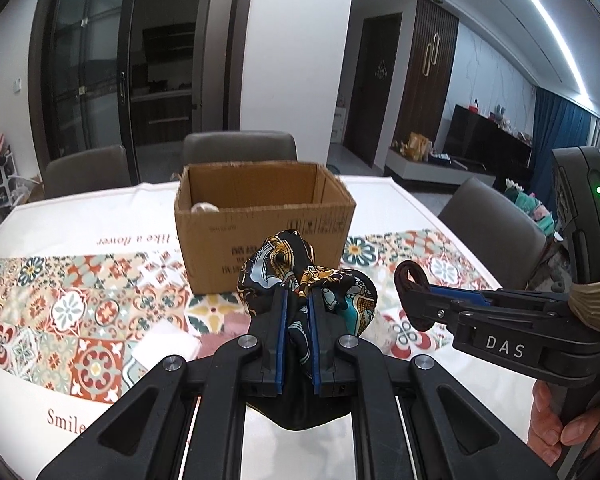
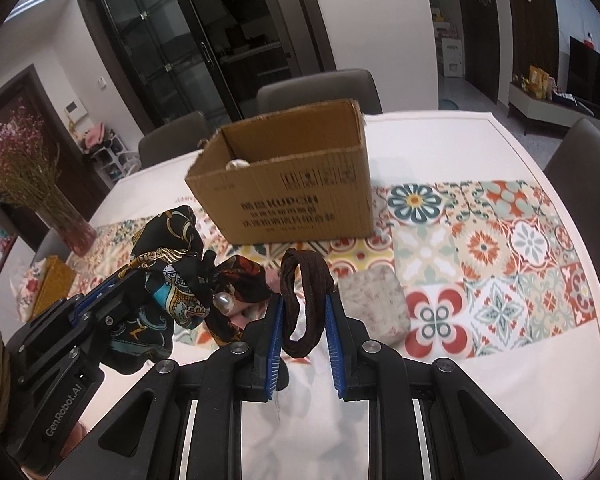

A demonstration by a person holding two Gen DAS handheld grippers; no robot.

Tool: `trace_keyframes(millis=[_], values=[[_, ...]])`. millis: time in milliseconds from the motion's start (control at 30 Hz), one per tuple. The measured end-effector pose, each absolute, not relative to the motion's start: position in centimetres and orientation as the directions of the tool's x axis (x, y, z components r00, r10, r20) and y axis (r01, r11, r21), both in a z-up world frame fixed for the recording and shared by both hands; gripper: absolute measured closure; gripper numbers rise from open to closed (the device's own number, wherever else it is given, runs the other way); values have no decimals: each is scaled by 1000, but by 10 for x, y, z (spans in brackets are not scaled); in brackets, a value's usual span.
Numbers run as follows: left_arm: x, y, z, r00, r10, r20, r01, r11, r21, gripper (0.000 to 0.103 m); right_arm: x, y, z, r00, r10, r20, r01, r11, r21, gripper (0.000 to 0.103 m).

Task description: Organize soft objects

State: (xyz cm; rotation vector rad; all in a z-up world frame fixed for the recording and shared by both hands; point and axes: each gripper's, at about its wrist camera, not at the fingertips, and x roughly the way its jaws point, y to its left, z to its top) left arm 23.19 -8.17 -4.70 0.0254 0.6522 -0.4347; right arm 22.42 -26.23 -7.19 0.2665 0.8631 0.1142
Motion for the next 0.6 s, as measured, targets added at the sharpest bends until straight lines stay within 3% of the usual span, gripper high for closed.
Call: trace_keyframes(millis=[600], values=[[251, -73, -1, 794, -385, -470, 378, 919, -115, 92, 251, -255, -28, 734, 220, -642, -37, 958, 286, 81]])
